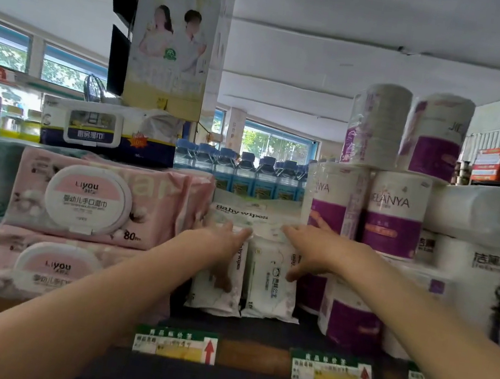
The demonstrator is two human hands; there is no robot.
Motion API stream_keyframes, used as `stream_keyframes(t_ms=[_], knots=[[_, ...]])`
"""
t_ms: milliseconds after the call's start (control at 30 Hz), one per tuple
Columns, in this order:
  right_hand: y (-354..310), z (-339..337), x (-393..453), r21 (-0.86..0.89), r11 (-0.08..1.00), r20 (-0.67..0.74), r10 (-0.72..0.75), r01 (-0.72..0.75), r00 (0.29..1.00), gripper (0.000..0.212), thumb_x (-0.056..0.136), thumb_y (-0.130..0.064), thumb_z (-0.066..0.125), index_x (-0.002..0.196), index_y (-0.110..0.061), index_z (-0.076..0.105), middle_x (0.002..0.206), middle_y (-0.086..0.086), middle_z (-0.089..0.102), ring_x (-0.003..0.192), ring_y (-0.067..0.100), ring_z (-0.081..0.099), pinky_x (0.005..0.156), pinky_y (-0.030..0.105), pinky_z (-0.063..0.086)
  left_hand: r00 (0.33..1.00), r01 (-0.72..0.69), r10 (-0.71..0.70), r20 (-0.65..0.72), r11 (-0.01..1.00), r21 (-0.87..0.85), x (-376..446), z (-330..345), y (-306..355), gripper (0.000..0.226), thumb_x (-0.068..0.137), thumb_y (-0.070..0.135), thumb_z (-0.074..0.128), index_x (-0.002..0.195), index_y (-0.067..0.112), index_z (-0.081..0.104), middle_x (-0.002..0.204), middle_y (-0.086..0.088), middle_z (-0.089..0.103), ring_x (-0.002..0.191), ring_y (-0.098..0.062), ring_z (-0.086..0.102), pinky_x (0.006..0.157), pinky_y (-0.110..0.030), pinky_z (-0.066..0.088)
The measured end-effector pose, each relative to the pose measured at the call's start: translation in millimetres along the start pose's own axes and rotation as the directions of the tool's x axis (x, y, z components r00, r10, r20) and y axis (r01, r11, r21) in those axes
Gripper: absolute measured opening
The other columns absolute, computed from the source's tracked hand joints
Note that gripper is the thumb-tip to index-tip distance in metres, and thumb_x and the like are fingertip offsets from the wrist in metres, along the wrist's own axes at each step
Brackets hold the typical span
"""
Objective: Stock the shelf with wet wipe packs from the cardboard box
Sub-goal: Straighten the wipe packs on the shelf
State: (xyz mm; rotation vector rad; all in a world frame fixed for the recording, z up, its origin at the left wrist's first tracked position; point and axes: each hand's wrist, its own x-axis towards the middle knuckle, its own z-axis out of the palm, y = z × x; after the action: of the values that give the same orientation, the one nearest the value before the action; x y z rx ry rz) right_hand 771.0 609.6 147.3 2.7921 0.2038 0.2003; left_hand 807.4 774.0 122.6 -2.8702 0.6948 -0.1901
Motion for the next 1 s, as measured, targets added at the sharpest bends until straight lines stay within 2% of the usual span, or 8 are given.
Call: stream_keyframes(t_ms=[133, 267, 333, 500, 667, 800, 900, 1000], knots=[[-1.0, 22.7, 1.5, -0.061, 0.998, -0.124, -0.018, 0.011, 0.992, 0.095, 0.079, -0.054, 0.061, 0.148, -0.015, 0.010, 0.154, 0.008, 0.025, 0.143, 0.021, 0.021, 0.113, 0.048, -0.014, 0.998, -0.028, 0.031, -0.047, 0.998, 0.055, 3.4, 8.8, 1.7, 0.118, 0.070, 0.037, 0.077, 0.148, 0.020, -0.010, 0.156, -0.005, 0.010, 0.139, -0.036, 0.024, 0.109, -0.050, 0.034], [-21.0, 44.7, 2.8, -0.064, 0.996, -0.139, 0.052, -0.061, 0.989, 0.122, 0.069, -0.068, 0.061, 0.145, -0.020, -0.021, 0.155, 0.021, -0.010, 0.144, 0.036, -0.004, 0.112, 0.051, -0.014, 0.995, -0.048, 0.060, -0.083, 0.989, 0.140, 1.8, 11.6, 2.3, 0.117, 0.071, 0.036, 0.077, 0.149, 0.018, -0.009, 0.156, -0.003, 0.010, 0.139, -0.036, 0.021, 0.109, -0.052, 0.032], [-27.9, 49.7, 5.8, -0.085, 0.991, -0.161, 0.087, -0.101, 0.983, 0.127, 0.068, -0.070, 0.060, 0.143, -0.017, -0.027, 0.153, 0.025, -0.014, 0.143, 0.041, -0.005, 0.111, 0.054, -0.012, 0.992, -0.056, 0.071, -0.108, 0.989, 0.139, 2.2, 13.2, -0.7, 0.114, 0.070, 0.037, 0.077, 0.149, 0.021, -0.004, 0.155, -0.002, 0.013, 0.138, -0.035, 0.023, 0.108, -0.052, 0.032], [-39.3, 50.4, 15.0, -0.098, 0.980, -0.217, 0.152, -0.176, 0.964, 0.131, 0.065, -0.069, 0.063, 0.144, -0.012, -0.024, 0.152, 0.030, -0.003, 0.141, 0.045, 0.005, 0.110, 0.062, -0.004, 0.987, 0.032, -0.004, -0.162, 0.985, 0.172, -1.8, 13.4, -0.8, 0.112, 0.069, 0.046, 0.075, 0.148, 0.025, -0.002, 0.154, -0.005, 0.020, 0.138, -0.036, 0.025, 0.108, -0.052, 0.030], [-35.0, 41.1, 10.3, -0.043, 0.991, -0.151, 0.123, -0.131, 0.981, 0.127, 0.068, -0.063, 0.066, 0.144, -0.016, -0.024, 0.153, 0.025, -0.011, 0.143, 0.042, -0.003, 0.112, 0.055, -0.009, 0.978, 0.129, -0.070, -0.197, 0.943, 0.308, -14.8, 6.6, 4.0, 0.103, 0.079, 0.041, 0.067, 0.149, 0.015, -0.003, 0.154, -0.015, 0.017, 0.142, -0.037, 0.014, 0.113, -0.055, 0.015], [-25.3, 34.3, -0.8, -0.042, 0.998, -0.223, 0.041, -0.051, 0.974, 0.115, 0.075, -0.058, 0.063, 0.147, -0.013, -0.014, 0.156, 0.018, -0.011, 0.145, 0.033, -0.007, 0.116, 0.046, -0.007, 0.939, 0.085, 0.055, -0.340, 0.920, 0.384, -32.9, 7.0, 7.8, 0.064, 0.091, 0.017, 0.050, 0.145, 0.006, 0.017, 0.147, -0.016, 0.031, 0.136, -0.034, 0.030, 0.110, -0.046, 0.029], [-26.2, 36.4, -7.7, -0.060, 0.998, -0.239, -0.030, 0.016, 0.971, 0.106, 0.078, -0.056, 0.060, 0.148, -0.014, -0.008, 0.157, 0.014, -0.009, 0.145, 0.029, -0.007, 0.116, 0.043, -0.008, 0.950, 0.039, 0.070, -0.303, 0.940, 0.340, -40.9, 14.7, 12.4, 0.074, 0.090, 0.018, 0.053, 0.147, 0.008, 0.008, 0.151, -0.017, 0.023, 0.136, -0.036, 0.029, 0.109, -0.044, 0.033], [-34.1, 39.5, -11.0, -0.022, 0.997, -0.247, -0.077, 0.074, 0.966, 0.107, 0.078, -0.057, 0.061, 0.149, -0.016, -0.008, 0.157, 0.012, -0.010, 0.145, 0.028, -0.009, 0.116, 0.042, -0.009, 0.974, 0.107, -0.030, -0.222, 0.934, 0.341, -39.5, 20.0, 13.1, 0.077, 0.092, 0.017, 0.051, 0.147, 0.003, -0.001, 0.151, -0.024, 0.018, 0.136, -0.040, 0.027, 0.107, -0.043, 0.033]])
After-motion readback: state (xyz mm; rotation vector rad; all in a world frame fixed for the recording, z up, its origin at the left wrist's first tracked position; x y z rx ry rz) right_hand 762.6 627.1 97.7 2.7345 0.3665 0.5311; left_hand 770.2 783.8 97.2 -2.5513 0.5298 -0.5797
